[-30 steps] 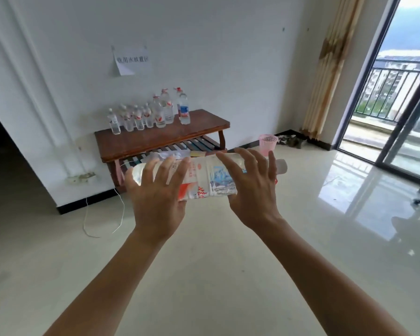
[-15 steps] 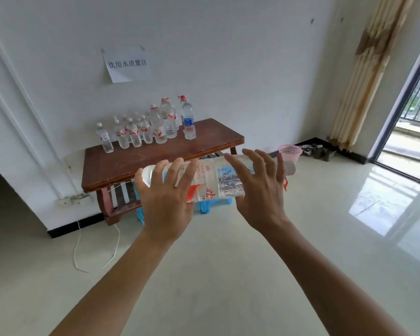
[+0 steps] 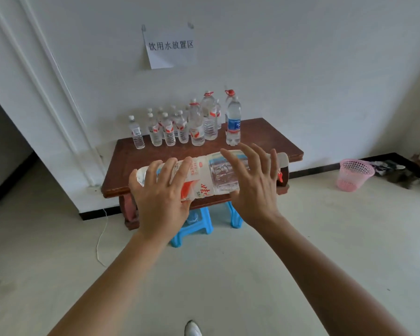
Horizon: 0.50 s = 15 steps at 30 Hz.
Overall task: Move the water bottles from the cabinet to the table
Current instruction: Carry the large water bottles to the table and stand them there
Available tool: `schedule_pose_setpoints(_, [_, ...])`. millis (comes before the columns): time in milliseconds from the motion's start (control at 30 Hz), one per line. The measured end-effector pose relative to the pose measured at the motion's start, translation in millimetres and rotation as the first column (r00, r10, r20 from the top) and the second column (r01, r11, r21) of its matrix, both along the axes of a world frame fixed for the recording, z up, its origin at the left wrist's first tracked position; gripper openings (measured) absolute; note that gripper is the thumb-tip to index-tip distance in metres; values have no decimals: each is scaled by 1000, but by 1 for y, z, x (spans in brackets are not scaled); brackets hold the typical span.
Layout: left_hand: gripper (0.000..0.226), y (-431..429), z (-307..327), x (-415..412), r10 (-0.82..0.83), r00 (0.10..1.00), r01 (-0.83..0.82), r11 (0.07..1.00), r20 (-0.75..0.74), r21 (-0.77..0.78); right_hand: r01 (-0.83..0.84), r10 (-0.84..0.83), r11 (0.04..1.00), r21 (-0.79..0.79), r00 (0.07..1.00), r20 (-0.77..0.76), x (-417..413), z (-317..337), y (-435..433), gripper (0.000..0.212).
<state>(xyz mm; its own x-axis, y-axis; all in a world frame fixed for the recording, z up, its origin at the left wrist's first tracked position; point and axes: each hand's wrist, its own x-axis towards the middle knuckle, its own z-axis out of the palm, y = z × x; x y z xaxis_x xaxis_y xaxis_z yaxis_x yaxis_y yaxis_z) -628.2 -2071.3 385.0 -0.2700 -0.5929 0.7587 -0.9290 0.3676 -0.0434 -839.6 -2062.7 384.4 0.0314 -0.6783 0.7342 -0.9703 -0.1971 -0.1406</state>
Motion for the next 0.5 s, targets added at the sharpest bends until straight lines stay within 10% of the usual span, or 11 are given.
schedule_pose_setpoints(133, [92, -95, -15, 15, 45, 998, -42, 997, -32, 69, -56, 56, 998, 11, 998, 31, 14, -14, -101, 112])
schedule_pose_setpoints(333, [92, -239, -10, 31, 72, 995, -59, 985, -73, 165, -56, 30, 998, 30, 834, 550, 28, -24, -231, 125])
schedule_pose_setpoints(500, [93, -348, -22, 25, 61, 997, -46, 964, -49, 263, -576, -90, 810, 112, 67, 994, 5, -39, -334, 135])
